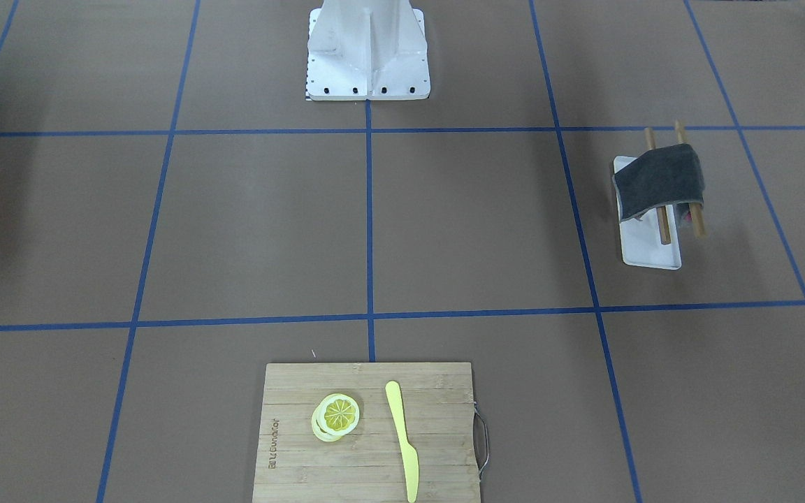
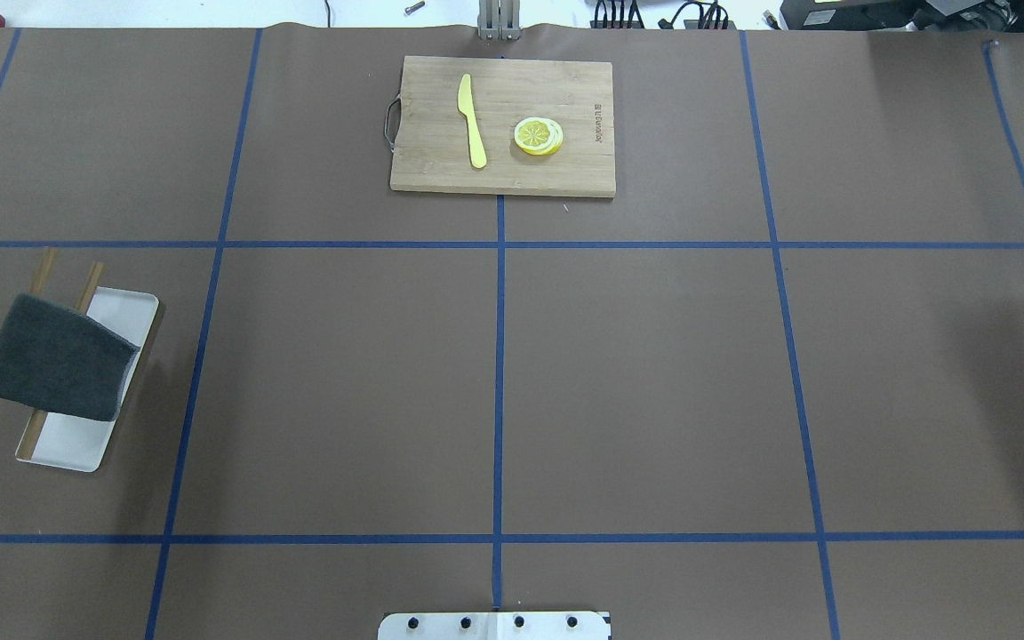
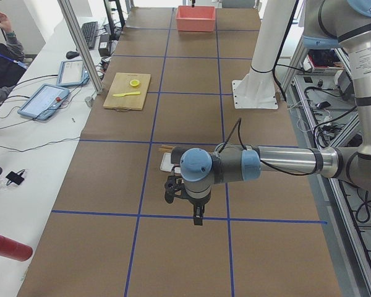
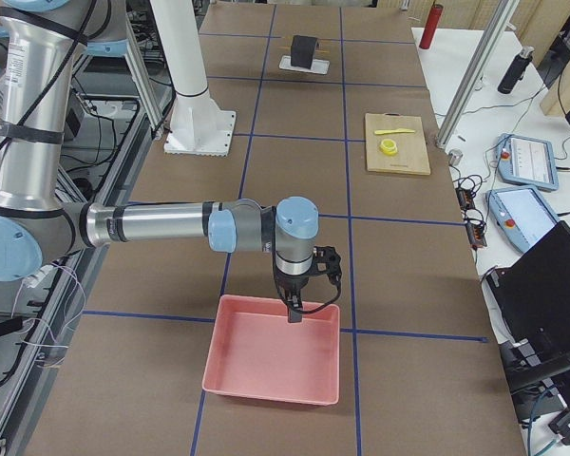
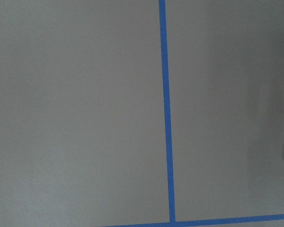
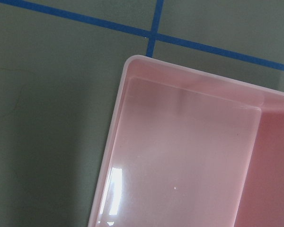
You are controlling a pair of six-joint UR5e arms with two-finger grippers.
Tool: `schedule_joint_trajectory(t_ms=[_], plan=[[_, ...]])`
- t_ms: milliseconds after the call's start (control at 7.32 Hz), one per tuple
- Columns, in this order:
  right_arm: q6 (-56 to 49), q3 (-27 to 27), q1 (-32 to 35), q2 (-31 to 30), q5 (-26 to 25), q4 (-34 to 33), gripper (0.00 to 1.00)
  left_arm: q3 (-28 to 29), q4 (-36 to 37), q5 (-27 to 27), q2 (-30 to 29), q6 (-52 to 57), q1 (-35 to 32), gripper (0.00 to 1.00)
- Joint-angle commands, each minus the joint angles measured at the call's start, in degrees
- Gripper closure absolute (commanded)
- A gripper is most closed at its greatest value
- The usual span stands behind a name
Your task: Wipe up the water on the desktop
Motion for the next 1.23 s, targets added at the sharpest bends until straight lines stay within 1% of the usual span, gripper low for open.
schedule_joint_trajectory(t_ms=[0, 410, 546, 683, 819, 1092], plan=[[0.00, -0.05, 0.06, 0.00, 0.00, 0.00, 0.00, -0.41, -0.17, -0.09, -0.09, 0.00, 0.00, 0.01], [0.00, 0.92, 0.06, 0.09, 0.36, 0.00, 0.00, -2.95, -0.35, -0.09, -0.44, 0.00, -0.09, 0.01], [0.09, 1.09, -0.02, 0.70, 0.44, 0.00, 0.00, -2.44, -0.44, 0.00, -0.53, 0.00, -0.18, 0.01], [0.35, 2.66, -0.03, 0.88, 0.35, 0.09, 0.00, -2.17, -1.74, 0.00, -1.57, -0.09, -0.18, 0.01], [0.44, 3.98, 0.06, 3.14, 0.09, 0.00, 0.00, -1.91, -2.28, -0.17, -1.76, -0.09, -0.18, 0.01], [0.79, 3.65, 0.06, 3.60, 0.35, 0.00, 0.00, -1.82, -7.61, -0.26, -3.07, -0.17, -0.18, 0.01]])
